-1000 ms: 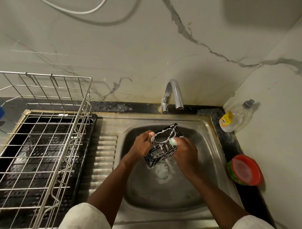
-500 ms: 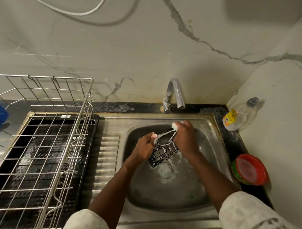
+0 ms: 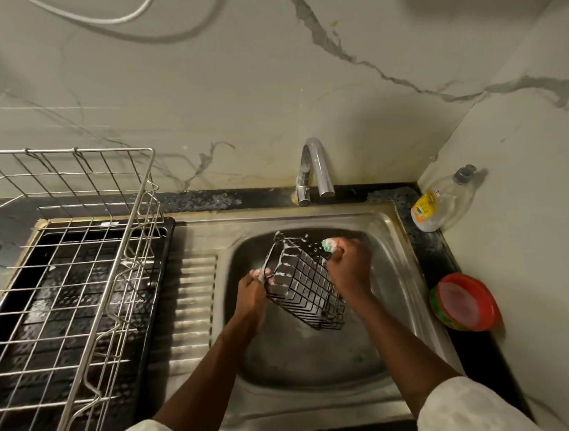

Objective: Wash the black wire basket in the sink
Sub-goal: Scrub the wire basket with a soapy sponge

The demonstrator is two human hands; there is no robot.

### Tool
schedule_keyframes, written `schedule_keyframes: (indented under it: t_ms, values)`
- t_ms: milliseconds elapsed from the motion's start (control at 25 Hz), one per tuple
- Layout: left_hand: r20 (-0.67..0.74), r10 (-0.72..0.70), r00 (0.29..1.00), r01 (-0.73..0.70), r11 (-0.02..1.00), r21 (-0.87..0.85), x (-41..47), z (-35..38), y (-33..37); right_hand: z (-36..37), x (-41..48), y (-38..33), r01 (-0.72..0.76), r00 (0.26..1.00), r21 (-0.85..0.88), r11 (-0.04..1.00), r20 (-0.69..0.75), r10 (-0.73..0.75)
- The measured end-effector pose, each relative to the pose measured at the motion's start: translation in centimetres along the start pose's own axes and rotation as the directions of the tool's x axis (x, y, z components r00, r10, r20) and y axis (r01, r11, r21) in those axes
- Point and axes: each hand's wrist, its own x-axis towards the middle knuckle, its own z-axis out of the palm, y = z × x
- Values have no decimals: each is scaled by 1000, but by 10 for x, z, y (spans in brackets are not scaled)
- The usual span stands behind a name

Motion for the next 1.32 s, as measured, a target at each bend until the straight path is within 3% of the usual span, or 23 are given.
schedule_keyframes:
  t_ms: [80, 200, 280, 440, 560, 680, 800, 920, 1080, 1160, 1320]
  values:
    - [28, -157, 987, 160, 979, -126, -13, -1, 1, 11, -10, 4, -51, 998, 23, 998, 45, 50]
    - [186, -413, 892, 447, 868, -215, -16, 1, 26, 21, -30, 10, -93, 988, 74, 993, 130, 83]
    - [175, -463, 869, 489, 857, -164, -12, 2, 38, 22, -40, 12, -84, 990, 119, 989, 123, 69]
    - [-138, -361, 922, 371, 928, 46, 9, 11, 30, 23, -54, 15, 27, 986, 247, 969, 150, -65]
    - [-388, -351, 852, 447, 874, 191, 12, 14, 17, 26, -57, 19, -12, 994, 297, 955, 104, -20]
    - [-490, -275, 827, 428, 873, 233, 1, 31, 25, 42, -41, 9, -44, 999, 314, 949, -1, 46]
    - [-552, -236, 800, 440, 856, 271, -2, 41, 24, 59, -25, -15, 80, 994, 334, 939, 48, -102]
    - [-592, -248, 767, 414, 896, 161, -8, 41, 17, 62, -23, 7, 116, 983, 235, 965, 111, -145]
    - [-633, -261, 729, 424, 898, 118, -7, 37, 10, 51, -15, 84, -162, 985, 51, 985, 61, 159]
    - [-652, -260, 712, 441, 889, 127, -5, 38, 6, 55, -13, 86, -240, 970, 56, 969, 42, 238]
    - [-649, -237, 723, 435, 886, 161, -2, 49, 1, 81, -20, 1, 56, 986, 267, 962, 138, -95]
